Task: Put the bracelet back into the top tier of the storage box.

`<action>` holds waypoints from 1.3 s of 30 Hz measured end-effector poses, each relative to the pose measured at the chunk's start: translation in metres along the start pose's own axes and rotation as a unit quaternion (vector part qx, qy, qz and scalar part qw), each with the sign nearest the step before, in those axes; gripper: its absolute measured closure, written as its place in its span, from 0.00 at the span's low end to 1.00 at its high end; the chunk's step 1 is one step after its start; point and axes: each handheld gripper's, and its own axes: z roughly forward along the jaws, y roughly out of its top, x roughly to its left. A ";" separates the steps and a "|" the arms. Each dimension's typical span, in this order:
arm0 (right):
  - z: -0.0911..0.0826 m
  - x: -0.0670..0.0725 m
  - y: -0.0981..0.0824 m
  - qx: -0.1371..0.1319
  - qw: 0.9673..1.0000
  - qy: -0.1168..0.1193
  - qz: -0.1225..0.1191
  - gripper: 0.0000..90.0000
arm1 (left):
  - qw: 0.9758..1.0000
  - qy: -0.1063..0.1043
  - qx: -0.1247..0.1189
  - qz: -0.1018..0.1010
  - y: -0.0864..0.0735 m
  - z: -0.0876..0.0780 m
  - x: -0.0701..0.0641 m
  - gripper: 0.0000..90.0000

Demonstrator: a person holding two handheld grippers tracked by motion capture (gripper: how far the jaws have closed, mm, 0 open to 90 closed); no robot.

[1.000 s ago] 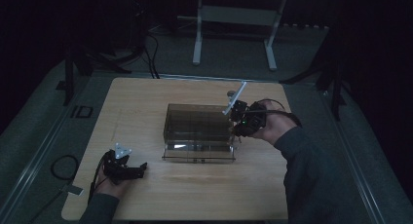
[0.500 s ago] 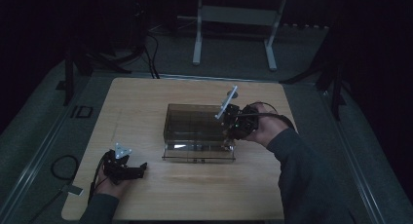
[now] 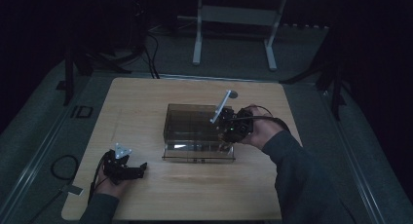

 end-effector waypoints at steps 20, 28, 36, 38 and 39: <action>0.015 0.004 0.000 0.012 1.000 0.003 -0.005 0.91 | 1.000 0.000 0.000 0.000 0.000 0.000 0.000 0.04; 0.023 0.005 0.004 0.027 1.000 -0.004 -0.008 0.91 | 1.000 0.000 0.000 0.000 0.000 0.000 0.000 0.04; 0.032 0.007 0.006 0.044 0.999 -0.016 -0.013 0.91 | 1.000 0.000 0.000 0.000 0.000 0.000 0.000 0.04; 0.034 0.007 0.006 0.049 0.999 -0.020 -0.010 0.91 | 1.000 0.000 0.000 0.000 0.000 0.000 0.000 0.04; 0.035 0.008 0.006 0.050 0.998 -0.020 -0.009 0.91 | 1.000 0.000 0.000 0.000 0.000 0.000 0.000 0.04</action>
